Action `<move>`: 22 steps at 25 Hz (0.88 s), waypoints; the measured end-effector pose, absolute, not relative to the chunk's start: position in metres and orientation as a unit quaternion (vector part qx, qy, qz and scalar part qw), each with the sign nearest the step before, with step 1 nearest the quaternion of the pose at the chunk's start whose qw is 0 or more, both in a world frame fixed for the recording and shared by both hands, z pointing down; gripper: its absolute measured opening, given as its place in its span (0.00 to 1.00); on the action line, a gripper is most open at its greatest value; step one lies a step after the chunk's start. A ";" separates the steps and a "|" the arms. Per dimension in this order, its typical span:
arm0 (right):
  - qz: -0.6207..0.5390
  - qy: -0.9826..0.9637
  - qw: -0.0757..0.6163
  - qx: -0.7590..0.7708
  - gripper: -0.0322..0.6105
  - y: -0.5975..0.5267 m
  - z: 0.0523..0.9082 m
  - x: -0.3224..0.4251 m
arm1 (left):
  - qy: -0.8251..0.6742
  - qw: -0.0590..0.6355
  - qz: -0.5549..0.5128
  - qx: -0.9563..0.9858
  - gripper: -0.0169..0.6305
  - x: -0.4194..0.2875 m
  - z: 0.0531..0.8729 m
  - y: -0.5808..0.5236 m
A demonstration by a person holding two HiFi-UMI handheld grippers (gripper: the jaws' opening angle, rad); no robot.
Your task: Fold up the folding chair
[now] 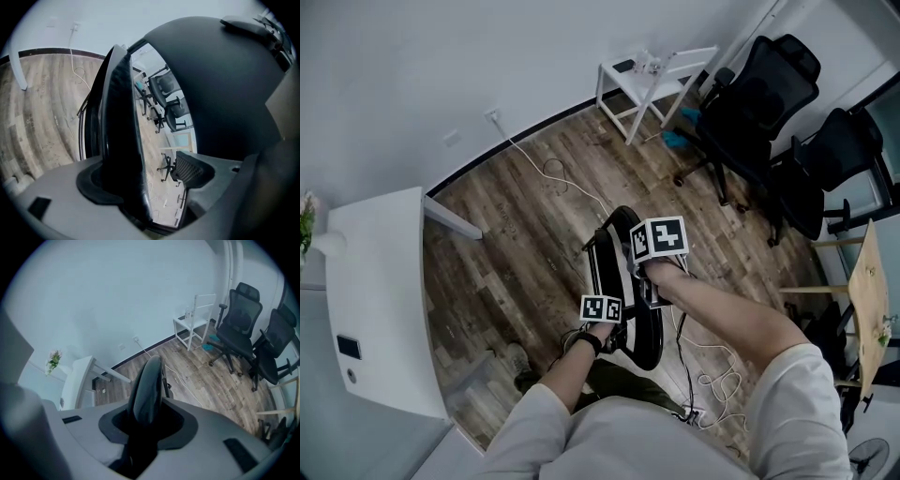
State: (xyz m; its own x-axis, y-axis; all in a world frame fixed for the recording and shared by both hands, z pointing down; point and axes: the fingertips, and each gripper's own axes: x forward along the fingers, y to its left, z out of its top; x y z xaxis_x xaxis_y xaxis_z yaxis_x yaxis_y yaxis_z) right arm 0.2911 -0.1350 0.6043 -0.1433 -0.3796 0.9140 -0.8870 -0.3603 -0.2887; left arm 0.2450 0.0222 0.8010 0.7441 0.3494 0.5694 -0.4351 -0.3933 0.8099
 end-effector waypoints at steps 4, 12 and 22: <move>0.552 -0.515 0.235 0.612 0.22 -0.134 0.604 0.294 | -0.021 0.548 0.365 0.752 0.59 0.249 0.801 0.024; 0.562 -0.525 0.247 0.590 0.23 -0.135 0.607 0.286 | 0.075 0.486 0.424 0.761 0.65 0.218 0.799 0.034; 0.559 -0.541 0.297 0.554 0.26 -0.145 0.609 0.258 | 0.081 0.499 0.378 0.776 0.69 0.145 0.709 0.014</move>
State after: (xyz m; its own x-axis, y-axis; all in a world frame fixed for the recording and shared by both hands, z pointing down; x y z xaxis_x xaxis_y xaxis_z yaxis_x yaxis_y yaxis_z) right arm 0.2583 -0.1449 0.6088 -0.2105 -0.2677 0.9403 -0.9314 -0.2374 -0.2760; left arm 0.1452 0.0138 0.7092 0.7017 0.5022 0.5054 -0.2511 -0.4896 0.8350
